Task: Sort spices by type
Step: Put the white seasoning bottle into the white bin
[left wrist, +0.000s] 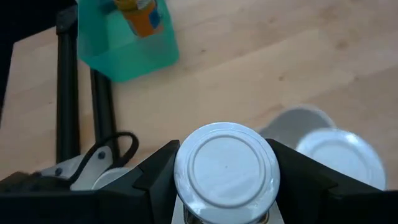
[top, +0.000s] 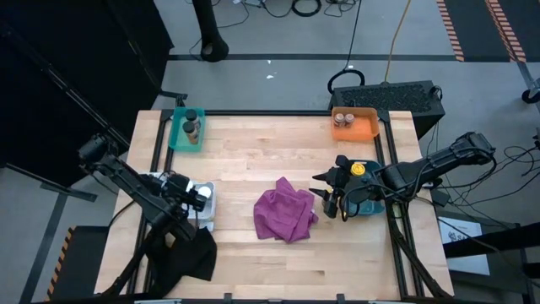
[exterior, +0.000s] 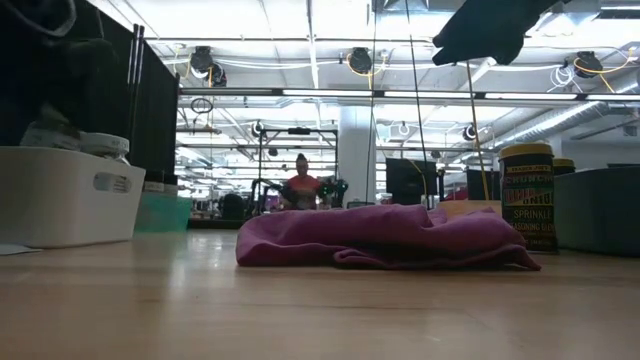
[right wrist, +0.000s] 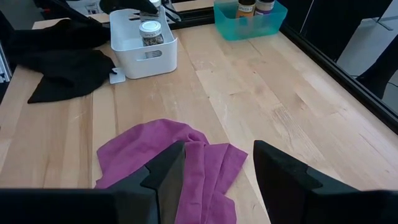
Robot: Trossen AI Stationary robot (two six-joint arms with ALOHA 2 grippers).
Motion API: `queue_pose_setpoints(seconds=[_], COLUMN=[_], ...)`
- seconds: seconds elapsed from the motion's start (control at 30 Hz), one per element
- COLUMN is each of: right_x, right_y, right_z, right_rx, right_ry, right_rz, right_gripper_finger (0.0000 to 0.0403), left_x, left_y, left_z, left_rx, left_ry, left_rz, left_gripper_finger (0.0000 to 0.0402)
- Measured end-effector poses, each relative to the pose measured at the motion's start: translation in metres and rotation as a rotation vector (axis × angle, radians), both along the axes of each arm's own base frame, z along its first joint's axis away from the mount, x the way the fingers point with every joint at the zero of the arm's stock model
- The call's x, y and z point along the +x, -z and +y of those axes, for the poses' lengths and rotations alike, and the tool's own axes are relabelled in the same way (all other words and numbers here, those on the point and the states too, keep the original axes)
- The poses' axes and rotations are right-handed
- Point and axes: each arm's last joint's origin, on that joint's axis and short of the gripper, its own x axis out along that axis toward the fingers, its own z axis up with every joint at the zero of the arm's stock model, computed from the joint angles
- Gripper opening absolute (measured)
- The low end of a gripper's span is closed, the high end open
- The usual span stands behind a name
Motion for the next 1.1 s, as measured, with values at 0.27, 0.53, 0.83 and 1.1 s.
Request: queue_pose_setpoints(seconds=[0.27,0.53,0.83,1.1], right_x=[0.000,0.000,0.000,0.000], right_y=[0.000,0.000,0.000,0.000], right_z=[0.000,0.000,0.000,0.000], right_rx=[0.000,-0.003,-0.002,0.000], right_ry=[0.000,-0.001,-0.001,0.000], right_rz=[0.000,0.001,0.000,0.000], right_gripper_finger=[0.0171,0.0171,0.0171,0.0171], left_x=[-0.005,-0.007,-0.007,-0.002], left_y=[0.011,0.015,0.015,-0.014], left_z=[0.006,0.007,0.007,0.000], left_rx=[0.047,0.053,0.054,-0.087], left_ry=[-0.049,-0.047,-0.037,0.074], left_rz=[-0.048,-0.044,-0.029,0.056], left_gripper_finger=[0.0213,0.0263,0.0268,0.0252])
